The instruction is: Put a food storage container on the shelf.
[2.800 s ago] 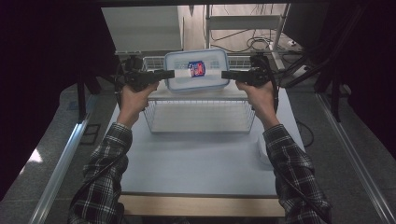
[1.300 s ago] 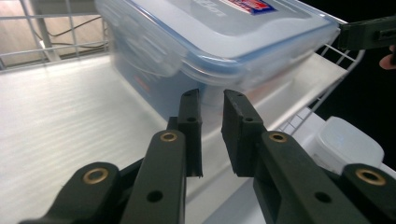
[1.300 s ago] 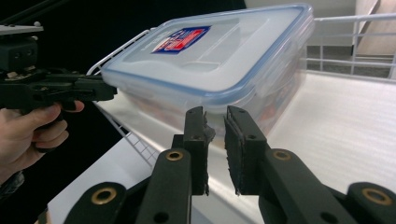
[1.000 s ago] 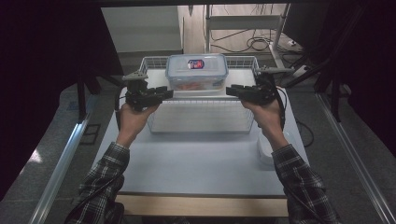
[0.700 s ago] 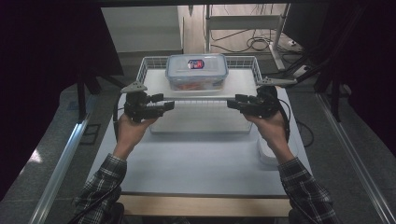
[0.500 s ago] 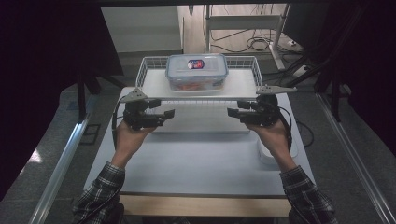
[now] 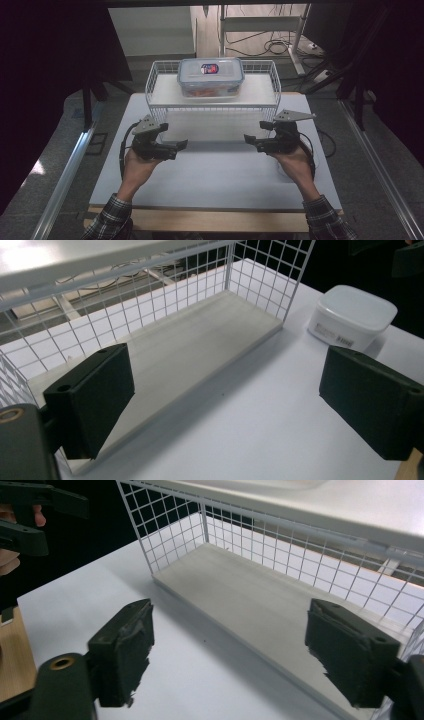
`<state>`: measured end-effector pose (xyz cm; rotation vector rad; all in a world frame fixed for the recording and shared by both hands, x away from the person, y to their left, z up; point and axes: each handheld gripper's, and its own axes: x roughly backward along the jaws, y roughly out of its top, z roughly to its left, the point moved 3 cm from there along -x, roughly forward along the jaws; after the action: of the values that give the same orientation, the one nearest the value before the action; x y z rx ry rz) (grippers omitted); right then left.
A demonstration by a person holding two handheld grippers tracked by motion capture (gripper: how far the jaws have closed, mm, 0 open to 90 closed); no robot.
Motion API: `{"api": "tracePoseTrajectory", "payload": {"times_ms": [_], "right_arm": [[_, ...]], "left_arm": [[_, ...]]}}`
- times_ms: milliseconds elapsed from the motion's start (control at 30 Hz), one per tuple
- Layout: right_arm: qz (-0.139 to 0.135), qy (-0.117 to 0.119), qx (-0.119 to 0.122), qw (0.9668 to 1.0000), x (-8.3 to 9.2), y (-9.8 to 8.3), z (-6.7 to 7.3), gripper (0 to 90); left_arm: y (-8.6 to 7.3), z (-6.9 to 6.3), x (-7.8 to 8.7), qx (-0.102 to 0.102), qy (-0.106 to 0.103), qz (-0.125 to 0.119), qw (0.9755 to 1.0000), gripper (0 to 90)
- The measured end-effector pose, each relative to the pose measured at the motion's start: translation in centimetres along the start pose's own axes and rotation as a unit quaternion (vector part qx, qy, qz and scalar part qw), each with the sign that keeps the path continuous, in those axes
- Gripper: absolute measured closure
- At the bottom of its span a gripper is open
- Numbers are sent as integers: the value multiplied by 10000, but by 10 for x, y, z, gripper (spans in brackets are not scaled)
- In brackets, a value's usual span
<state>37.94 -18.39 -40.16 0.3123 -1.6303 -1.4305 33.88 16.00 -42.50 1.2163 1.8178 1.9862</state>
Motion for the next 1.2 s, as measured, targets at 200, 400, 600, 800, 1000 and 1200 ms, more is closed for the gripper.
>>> {"api": "tracePoseTrajectory", "payload": {"times_ms": [200, 400, 600, 800, 1000, 1200], "right_arm": [[12, -39, 71, 10000, 5, -15, 0, 116], [47, -127, 130, 9998, 11, -30, 1, 89], [57, -113, 68, 9999, 18, -44, 3, 78], [109, -109, 33, 9999, 21, -61, 7, 77], [125, -242, 37, 9996, 22, -77, 10, 76], [295, -248, 74, 9992, 16, -95, 16, 77]], "left_arm": [[-16, -4, 2, 51, 69, 66, 9999, 43], [-30, -7, 6, -43, 149, -38, 9999, 26], [-43, -15, 7, -193, 201, -80, 9996, 28], [-57, -22, 7, -169, 52, -106, 9998, 32], [-78, -26, 5, -174, 55, -5, 9998, 28], [-95, -30, 4, -339, 136, 240, 9990, 24]]}}
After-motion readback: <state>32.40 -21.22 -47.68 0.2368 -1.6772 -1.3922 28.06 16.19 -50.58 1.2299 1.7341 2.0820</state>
